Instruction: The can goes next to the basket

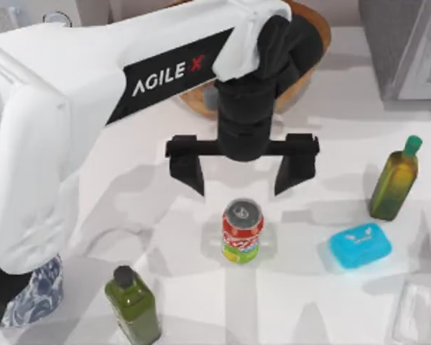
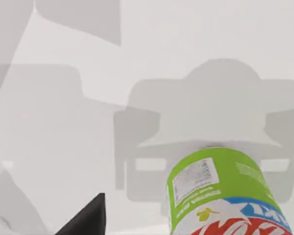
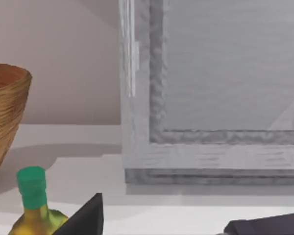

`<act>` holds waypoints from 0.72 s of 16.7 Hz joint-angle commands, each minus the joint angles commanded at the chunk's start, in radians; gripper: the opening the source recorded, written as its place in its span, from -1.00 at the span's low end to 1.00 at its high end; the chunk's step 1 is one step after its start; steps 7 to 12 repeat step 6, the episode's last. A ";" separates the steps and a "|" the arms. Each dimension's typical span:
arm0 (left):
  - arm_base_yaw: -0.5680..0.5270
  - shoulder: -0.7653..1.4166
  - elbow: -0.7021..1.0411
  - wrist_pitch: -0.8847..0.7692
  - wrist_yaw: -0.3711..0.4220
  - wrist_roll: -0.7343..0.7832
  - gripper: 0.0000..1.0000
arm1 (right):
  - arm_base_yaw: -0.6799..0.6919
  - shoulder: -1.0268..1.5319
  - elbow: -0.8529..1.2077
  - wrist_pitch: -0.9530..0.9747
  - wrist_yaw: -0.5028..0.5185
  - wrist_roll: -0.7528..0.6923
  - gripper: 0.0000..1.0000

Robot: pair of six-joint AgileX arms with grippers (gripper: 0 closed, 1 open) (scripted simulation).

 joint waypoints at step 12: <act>0.000 -0.009 0.074 -0.076 0.000 0.001 1.00 | 0.000 0.000 0.000 0.000 0.000 0.000 1.00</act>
